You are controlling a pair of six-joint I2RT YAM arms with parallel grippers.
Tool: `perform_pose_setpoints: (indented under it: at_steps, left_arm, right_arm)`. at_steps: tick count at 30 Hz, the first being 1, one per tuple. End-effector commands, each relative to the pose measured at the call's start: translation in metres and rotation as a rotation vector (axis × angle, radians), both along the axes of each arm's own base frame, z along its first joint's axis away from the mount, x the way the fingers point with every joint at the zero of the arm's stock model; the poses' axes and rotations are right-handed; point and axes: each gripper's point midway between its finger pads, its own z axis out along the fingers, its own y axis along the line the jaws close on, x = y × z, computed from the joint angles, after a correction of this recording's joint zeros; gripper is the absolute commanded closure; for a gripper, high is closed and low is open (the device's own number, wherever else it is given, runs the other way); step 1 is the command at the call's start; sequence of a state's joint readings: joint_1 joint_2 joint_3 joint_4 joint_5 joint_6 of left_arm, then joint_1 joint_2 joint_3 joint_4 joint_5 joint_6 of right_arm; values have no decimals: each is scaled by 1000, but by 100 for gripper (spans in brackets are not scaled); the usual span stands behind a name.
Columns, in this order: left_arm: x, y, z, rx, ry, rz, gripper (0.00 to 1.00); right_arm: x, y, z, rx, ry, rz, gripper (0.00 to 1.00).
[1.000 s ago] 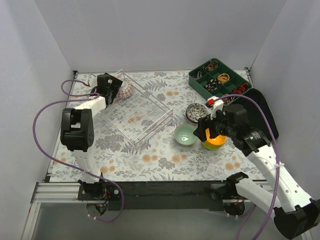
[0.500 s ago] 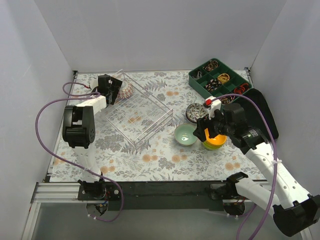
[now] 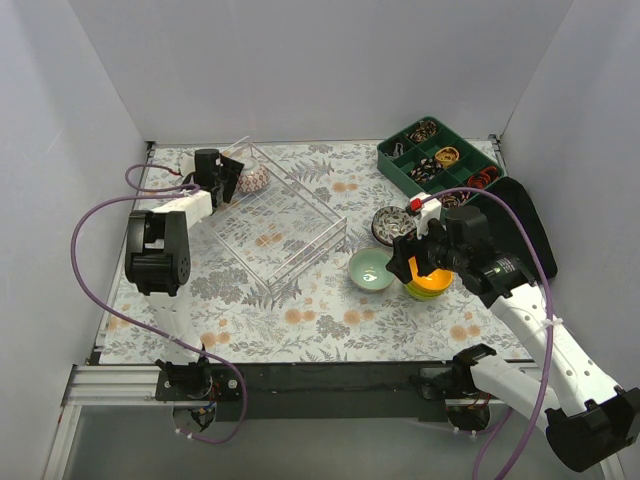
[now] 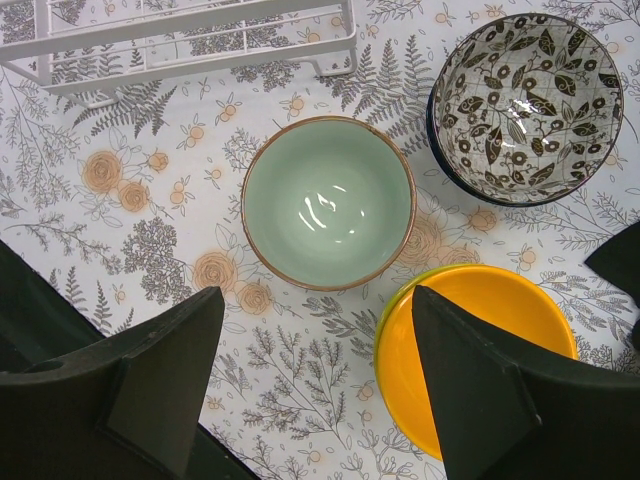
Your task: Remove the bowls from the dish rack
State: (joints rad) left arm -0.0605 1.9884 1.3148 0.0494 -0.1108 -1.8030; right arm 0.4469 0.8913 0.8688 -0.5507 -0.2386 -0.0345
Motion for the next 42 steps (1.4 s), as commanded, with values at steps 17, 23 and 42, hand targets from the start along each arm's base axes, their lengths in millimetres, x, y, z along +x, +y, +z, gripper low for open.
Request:
perform_pose_setpoints:
  at_steps: [17, 23, 42]
  left_arm:
    - [-39, 16, 62, 264, -49, -101, 66]
    - [-47, 19, 84, 411, -79, -196, 69]
    - [-109, -54, 156, 1007, -313, -801, 71]
  right_arm:
    - [-1, 7, 24, 55, -63, 41, 17]
    - [-2, 13, 30, 85, -62, 59, 17]
    - [7, 51, 60, 224, -31, 183, 18]
